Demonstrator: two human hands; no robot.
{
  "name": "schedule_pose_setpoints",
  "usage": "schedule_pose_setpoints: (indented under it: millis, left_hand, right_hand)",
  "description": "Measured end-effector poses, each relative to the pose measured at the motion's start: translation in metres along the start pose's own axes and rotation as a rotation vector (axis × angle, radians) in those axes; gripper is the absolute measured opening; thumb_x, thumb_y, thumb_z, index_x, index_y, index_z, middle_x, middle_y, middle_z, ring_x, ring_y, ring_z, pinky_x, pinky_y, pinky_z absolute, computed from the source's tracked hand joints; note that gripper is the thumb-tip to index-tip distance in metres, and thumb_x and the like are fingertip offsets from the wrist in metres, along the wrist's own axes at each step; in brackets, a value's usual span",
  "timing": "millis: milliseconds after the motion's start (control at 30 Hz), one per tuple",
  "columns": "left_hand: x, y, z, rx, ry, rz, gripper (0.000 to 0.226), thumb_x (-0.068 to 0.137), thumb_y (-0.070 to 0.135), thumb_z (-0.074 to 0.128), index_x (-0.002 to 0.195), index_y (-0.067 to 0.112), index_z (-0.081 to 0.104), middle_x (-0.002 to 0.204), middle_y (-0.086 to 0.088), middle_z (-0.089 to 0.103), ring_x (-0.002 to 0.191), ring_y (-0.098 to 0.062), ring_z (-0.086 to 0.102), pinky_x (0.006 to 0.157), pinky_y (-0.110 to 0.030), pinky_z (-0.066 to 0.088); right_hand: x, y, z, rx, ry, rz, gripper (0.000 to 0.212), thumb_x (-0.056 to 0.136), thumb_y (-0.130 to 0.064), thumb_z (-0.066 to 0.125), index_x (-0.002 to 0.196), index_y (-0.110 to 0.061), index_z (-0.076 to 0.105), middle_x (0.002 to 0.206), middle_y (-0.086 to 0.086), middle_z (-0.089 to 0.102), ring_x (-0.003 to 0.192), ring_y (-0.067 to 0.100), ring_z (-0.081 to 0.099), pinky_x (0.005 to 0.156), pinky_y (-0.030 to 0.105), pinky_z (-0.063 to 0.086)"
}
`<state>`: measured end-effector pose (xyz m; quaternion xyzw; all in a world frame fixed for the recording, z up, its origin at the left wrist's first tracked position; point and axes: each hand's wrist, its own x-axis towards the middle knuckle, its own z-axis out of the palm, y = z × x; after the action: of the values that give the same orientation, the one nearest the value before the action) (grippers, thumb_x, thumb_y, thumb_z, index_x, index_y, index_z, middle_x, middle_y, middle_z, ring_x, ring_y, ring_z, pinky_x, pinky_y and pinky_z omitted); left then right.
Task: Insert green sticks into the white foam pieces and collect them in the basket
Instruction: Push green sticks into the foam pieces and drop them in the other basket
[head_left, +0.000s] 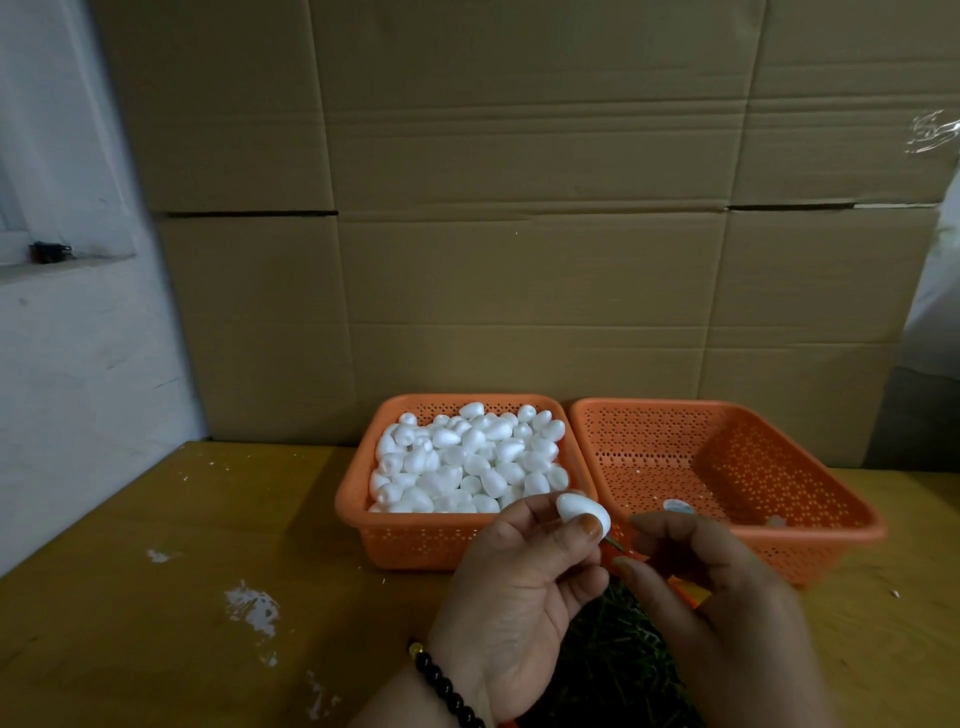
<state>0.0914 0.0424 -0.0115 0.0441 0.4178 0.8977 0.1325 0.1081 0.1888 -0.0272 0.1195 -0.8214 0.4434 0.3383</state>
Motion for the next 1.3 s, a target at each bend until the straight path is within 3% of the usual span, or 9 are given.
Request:
schedule_pose_setpoints:
  millis: [167,267,400,633,867,1000,1100,1233,1300]
  left_hand:
    - [0.002,0.001,-0.004,0.093,0.009,0.094,0.031,0.057,0.011,0.078,0.088,0.01,0.076,0.084,-0.003,0.071,0.067,-0.009,0.065,0.059,-0.023,0.052]
    - [0.003,-0.001,-0.006,0.18,0.051,0.141,0.04,0.054,0.015,0.08,0.093,0.013,0.074,0.092,-0.004,0.073,0.081,-0.012,0.066,0.065,-0.024,0.052]
    - [0.003,-0.003,-0.006,0.225,0.09,0.157,0.051,0.052,0.016,0.081,0.099,0.009,0.065,0.09,-0.004,0.073,0.084,-0.015,0.066,0.068,-0.026,0.053]
    - [0.0,-0.001,-0.006,0.376,0.072,0.196,0.03,0.058,0.026,0.081,0.088,0.022,0.073,0.095,-0.001,0.074,0.086,-0.009,0.067,0.067,-0.022,0.05]
    - [0.0,-0.006,-0.007,0.52,0.049,0.285,0.021,0.08,0.012,0.074,0.094,0.027,0.075,0.101,0.005,0.073,0.098,-0.009,0.067,0.075,-0.016,0.051]
    - [0.001,-0.005,-0.006,0.455,0.039,0.21,0.021,0.078,0.024,0.072,0.099,0.026,0.072,0.095,0.007,0.074,0.087,-0.008,0.066,0.071,-0.018,0.049]
    - [0.0,-0.001,-0.005,0.313,-0.001,0.114,0.032,0.068,0.03,0.069,0.099,0.022,0.073,0.097,-0.008,0.072,0.074,-0.01,0.057,0.065,-0.024,0.049]
    - [-0.003,0.002,-0.004,0.24,-0.104,0.029,0.04,0.076,0.028,0.06,0.114,0.015,0.063,0.101,-0.014,0.073,0.073,-0.01,0.058,0.065,-0.025,0.046]
    - [-0.003,0.003,-0.004,0.231,-0.137,-0.005,0.039,0.078,0.026,0.059,0.115,0.013,0.061,0.1,-0.013,0.072,0.076,-0.012,0.059,0.065,-0.026,0.045]
  right_hand:
    - [-0.001,0.001,-0.002,-0.104,-0.064,-0.019,0.052,0.059,-0.014,0.086,0.089,-0.045,0.056,0.083,-0.012,0.065,0.089,-0.004,0.06,0.068,0.013,0.048]
    - [-0.001,0.003,-0.001,-0.13,-0.1,-0.016,0.059,0.057,-0.006,0.087,0.089,-0.044,0.056,0.082,-0.015,0.065,0.088,-0.006,0.06,0.073,0.004,0.045]
    - [-0.002,0.006,-0.001,-0.147,-0.123,-0.008,0.061,0.057,-0.005,0.087,0.091,-0.046,0.055,0.083,-0.017,0.064,0.087,-0.007,0.06,0.072,0.002,0.044]
    - [-0.001,0.004,-0.003,-0.165,-0.106,-0.013,0.06,0.055,-0.01,0.089,0.089,-0.046,0.056,0.081,-0.014,0.064,0.086,-0.006,0.06,0.066,0.008,0.046]
    - [-0.002,-0.001,-0.006,-0.119,-0.102,0.016,0.051,0.056,-0.012,0.089,0.092,-0.039,0.063,0.08,-0.013,0.066,0.081,-0.004,0.061,0.073,0.006,0.045]
    - [-0.002,-0.005,-0.008,0.038,-0.123,0.137,0.042,0.061,-0.012,0.086,0.088,-0.039,0.066,0.084,-0.017,0.068,0.08,-0.002,0.064,0.07,0.015,0.044]
    - [0.001,-0.007,-0.01,0.268,-0.148,0.243,0.03,0.066,-0.01,0.08,0.085,-0.03,0.07,0.084,-0.006,0.07,0.078,0.007,0.067,0.071,0.026,0.05]
    - [0.006,-0.011,-0.013,0.571,-0.149,0.339,0.025,0.068,-0.018,0.063,0.092,-0.013,0.071,0.084,0.005,0.073,0.079,0.013,0.07,0.068,0.018,0.054]
    - [0.008,-0.009,-0.014,0.602,-0.186,0.372,0.029,0.071,-0.02,0.06,0.096,-0.013,0.071,0.088,0.007,0.074,0.085,0.015,0.07,0.075,0.023,0.055]
